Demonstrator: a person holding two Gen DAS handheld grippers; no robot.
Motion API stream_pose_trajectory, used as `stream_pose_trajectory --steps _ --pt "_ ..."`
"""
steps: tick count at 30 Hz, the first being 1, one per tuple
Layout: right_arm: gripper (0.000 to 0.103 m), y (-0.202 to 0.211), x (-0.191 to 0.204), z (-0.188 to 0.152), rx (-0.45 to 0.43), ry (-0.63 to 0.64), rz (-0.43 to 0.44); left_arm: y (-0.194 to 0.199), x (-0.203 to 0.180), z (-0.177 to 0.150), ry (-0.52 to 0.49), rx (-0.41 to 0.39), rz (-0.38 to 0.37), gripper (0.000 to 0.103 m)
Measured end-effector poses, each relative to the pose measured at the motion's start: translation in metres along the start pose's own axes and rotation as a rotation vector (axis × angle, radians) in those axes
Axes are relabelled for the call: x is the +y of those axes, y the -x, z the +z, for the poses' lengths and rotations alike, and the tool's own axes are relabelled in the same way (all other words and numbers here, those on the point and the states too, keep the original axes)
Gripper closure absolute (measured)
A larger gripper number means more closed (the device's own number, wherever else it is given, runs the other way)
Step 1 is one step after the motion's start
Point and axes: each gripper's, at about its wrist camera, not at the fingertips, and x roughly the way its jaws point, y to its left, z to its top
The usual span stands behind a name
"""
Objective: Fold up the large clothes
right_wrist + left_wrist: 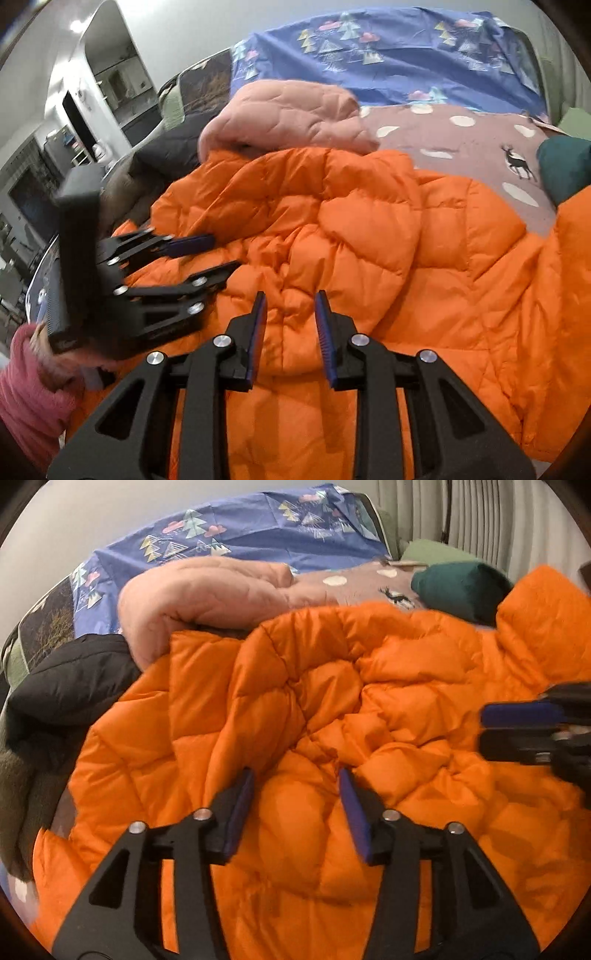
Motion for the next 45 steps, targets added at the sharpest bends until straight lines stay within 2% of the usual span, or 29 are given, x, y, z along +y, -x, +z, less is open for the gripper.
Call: stream_pose_trajectory --steps 1,3,5,7,10,15,18,20,24,28,32,35,36,38,40,41,43,45 --pt "0.075 -0.013 -0.003 -0.005 0.044 -0.007 -0.018 0.007 0.002 -0.002 0.017 -0.006 0.004 0.034" --pt "0.074 -0.034 -0.001 -0.017 0.075 0.015 -0.076 0.028 0.007 -0.011 0.067 -0.033 0.001 0.024" --pt "0.072 -0.04 0.007 -0.025 0.022 0.078 -0.125 0.051 0.014 -0.023 0.1 -0.057 -0.009 0.021" --pt "0.071 -0.043 0.018 -0.029 -0.006 0.136 -0.187 0.082 0.025 -0.045 0.142 -0.086 0.012 0.015" --pt "0.071 -0.045 0.029 -0.03 -0.025 0.191 -0.253 0.115 0.047 -0.078 0.227 -0.101 0.07 0.014" --pt "0.07 -0.024 0.019 -0.024 -0.055 0.121 -0.218 0.165 0.117 -0.159 0.488 -0.085 0.199 0.014" --pt "0.068 -0.004 0.022 -0.015 -0.086 0.064 -0.182 0.184 0.163 -0.21 0.637 -0.047 0.3 0.015" --pt "0.066 0.003 0.028 -0.013 -0.092 0.051 -0.187 0.19 0.194 -0.239 0.76 -0.024 0.333 0.016" --pt "0.065 -0.004 0.038 -0.002 -0.089 0.017 -0.183 0.197 0.238 -0.275 0.964 -0.035 0.322 0.016" --pt "0.059 -0.044 0.036 -0.011 -0.005 -0.05 -0.191 0.186 0.268 -0.291 1.057 -0.017 0.334 0.016" --pt "0.053 -0.055 0.044 -0.024 -0.038 0.007 -0.233 0.168 0.289 -0.306 1.157 0.021 0.33 0.015" --pt "0.053 -0.055 0.042 -0.024 -0.04 -0.002 -0.221 0.161 0.297 -0.303 1.157 -0.006 0.368 0.015" --pt "0.053 -0.055 0.04 -0.024 -0.041 -0.01 -0.212 0.158 0.296 -0.301 1.156 -0.01 0.375 0.017" --pt "0.052 -0.055 0.038 -0.024 -0.044 -0.021 -0.196 0.152 0.3 -0.297 1.159 -0.024 0.399 0.031" --pt "0.052 -0.054 0.036 -0.025 -0.049 -0.031 -0.182 0.15 0.305 -0.293 1.153 -0.034 0.399 0.082" --pt "0.052 -0.054 0.035 -0.025 -0.05 -0.04 -0.172 0.15 0.308 -0.29 1.161 -0.042 0.387 0.092" --pt "0.051 -0.053 0.031 -0.026 -0.053 -0.057 -0.152 0.165 0.305 -0.278 1.165 -0.1 0.382 0.097" --pt "0.051 -0.053 0.028 -0.025 -0.055 -0.066 -0.139 0.185 0.291 -0.248 1.086 -0.19 0.371 0.098"
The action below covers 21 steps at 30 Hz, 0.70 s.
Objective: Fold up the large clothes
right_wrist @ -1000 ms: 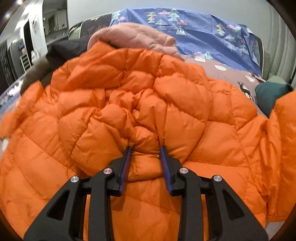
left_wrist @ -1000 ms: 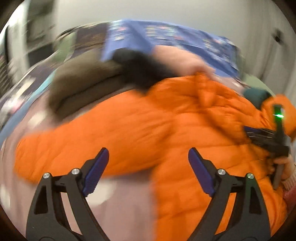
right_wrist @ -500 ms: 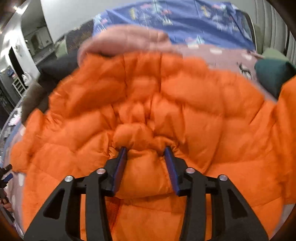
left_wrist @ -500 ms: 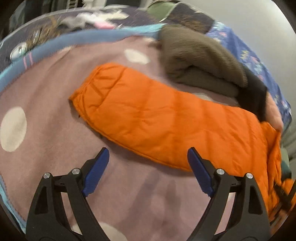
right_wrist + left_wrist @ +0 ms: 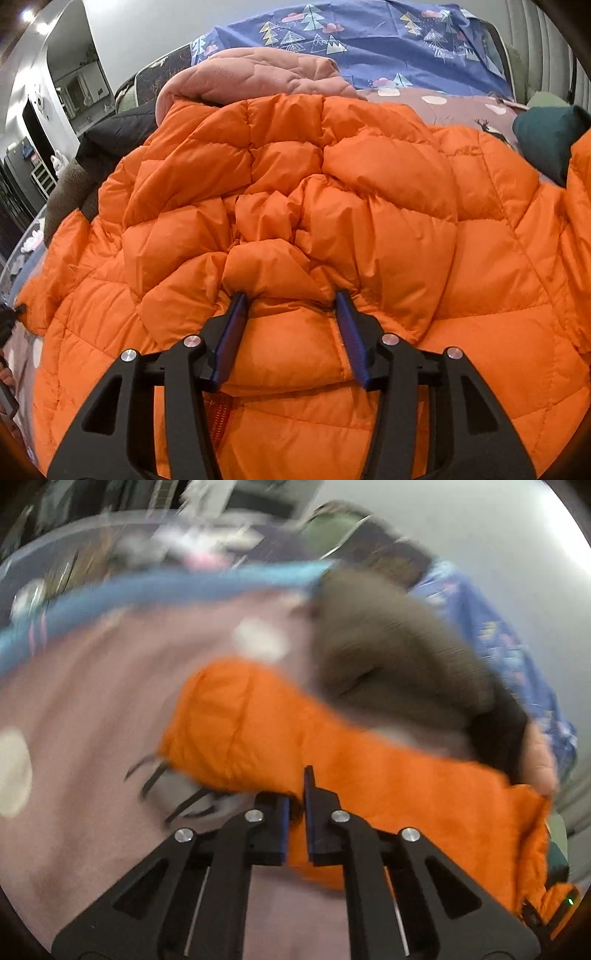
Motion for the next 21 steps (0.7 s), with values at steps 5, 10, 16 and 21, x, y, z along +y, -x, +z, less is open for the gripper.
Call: stream_pose_trajectory --steps 5,10,16,21 --pt "0.05 0.002 -0.004 -0.001 -0.009 -0.025 0.039 0.054 -0.102 0.01 -0.21 -0.086 -0.184 0.098" --pt "0.049 0.004 -0.018 -0.003 -0.019 -0.09 0.121 0.065 -0.145 -0.008 -0.28 -0.067 -0.213 0.096" --pt "0.045 0.002 -0.012 -0.002 -0.019 -0.067 0.117 0.081 -0.217 -0.04 -0.449 -0.084 -0.307 0.097" --pt "0.044 0.003 -0.017 -0.004 -0.024 -0.093 0.15 0.098 -0.33 -0.092 -0.717 -0.083 -0.436 0.097"
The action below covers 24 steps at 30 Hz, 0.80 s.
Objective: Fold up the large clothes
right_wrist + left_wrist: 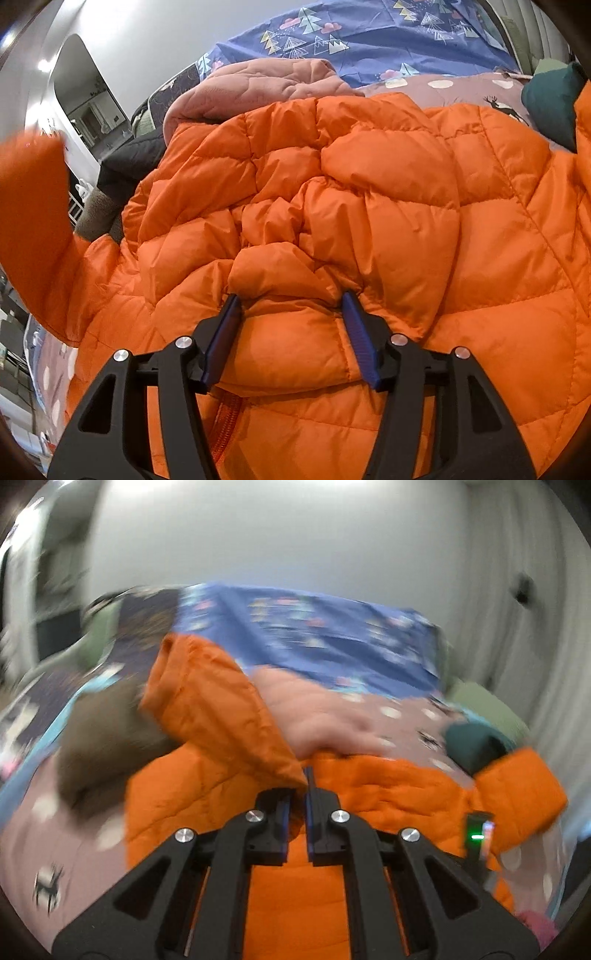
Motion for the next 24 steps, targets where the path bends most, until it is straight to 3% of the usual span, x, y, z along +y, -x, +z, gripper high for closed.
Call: stream_pose_trajectory --steps 3,5,7,10,14,19,22,24 --pt "0.045 0.005 0.001 0.006 0.023 -0.023 -0.024 -0.029 -0.061 -0.001 -0.101 0.033 -0.091 0.091" --pt "0.045 0.021 0.0 0.011 0.037 -0.056 -0.021 -0.051 -0.095 -0.009 -0.152 0.068 -0.147 0.076" --pt "0.045 0.041 -0.004 0.012 0.041 -0.049 -0.023 -0.065 -0.113 -0.017 -0.178 0.102 -0.193 0.049" --pt "0.04 0.077 -0.022 0.008 0.01 -0.022 -0.069 -0.079 -0.119 -0.032 -0.186 0.141 -0.222 0.029" --pt "0.034 0.1 -0.061 0.003 -0.014 -0.107 0.009 -0.081 -0.088 -0.049 -0.15 0.17 -0.177 0.024" --pt "0.032 0.09 -0.085 0.012 -0.03 -0.23 0.01 -0.072 -0.036 -0.066 -0.098 0.202 -0.049 0.021" --pt "0.026 0.077 -0.085 0.028 -0.036 -0.232 -0.015 -0.065 0.007 -0.073 -0.053 0.207 0.03 0.021" --pt "0.025 0.057 -0.082 0.039 0.004 -0.186 -0.083 -0.063 0.03 -0.076 -0.015 0.21 0.065 0.022"
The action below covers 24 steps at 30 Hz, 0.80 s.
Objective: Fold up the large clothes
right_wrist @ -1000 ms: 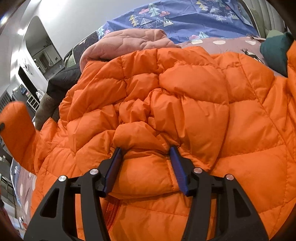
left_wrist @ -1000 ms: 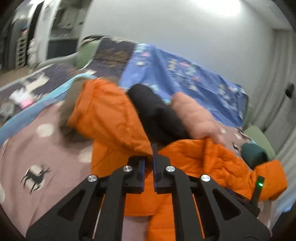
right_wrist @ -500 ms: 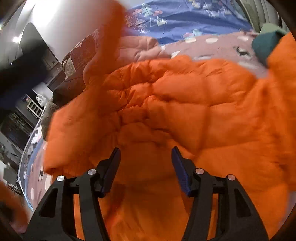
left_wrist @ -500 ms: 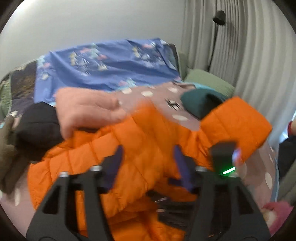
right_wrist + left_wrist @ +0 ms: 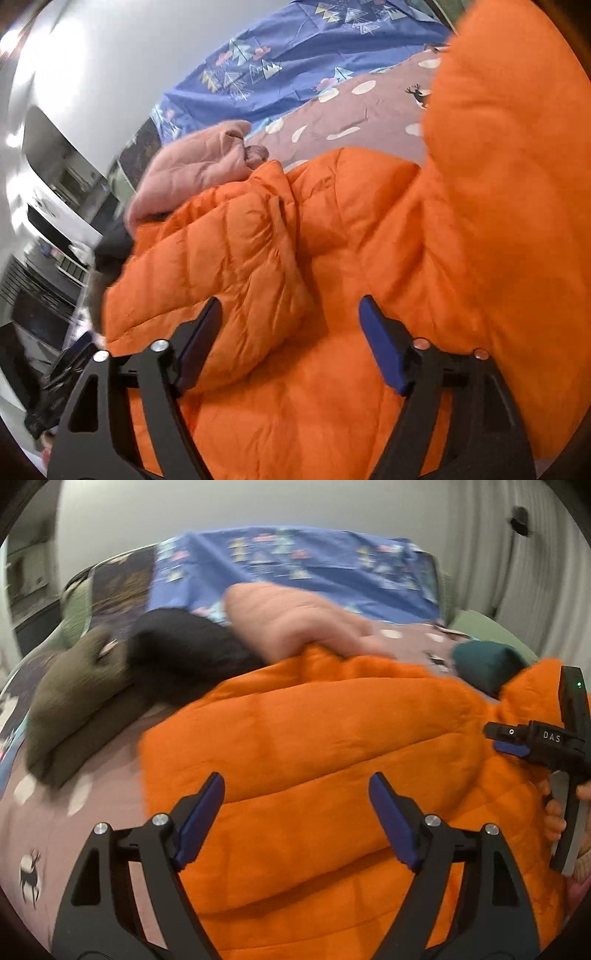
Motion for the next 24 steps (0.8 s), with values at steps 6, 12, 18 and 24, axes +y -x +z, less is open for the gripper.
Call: stream_pose_trajectory --steps 6,12,18,24 --pt "0.1 0.015 0.028 -0.003 -0.093 0.135 -0.121 0.008 0.044 -0.008 0.077 -0.022 0.066 0.022" --pt "0.1 0.065 0.029 -0.028 -0.198 0.244 -0.307 0.009 0.07 -0.009 0.143 -0.024 0.054 0.054" --pt "0.082 0.033 0.016 -0.048 -0.068 0.316 -0.317 -0.019 0.044 -0.012 0.017 0.036 0.102 0.065" --pt "0.082 0.065 0.024 -0.04 -0.2 0.249 -0.187 -0.041 0.04 -0.013 -0.025 0.086 0.14 0.066"
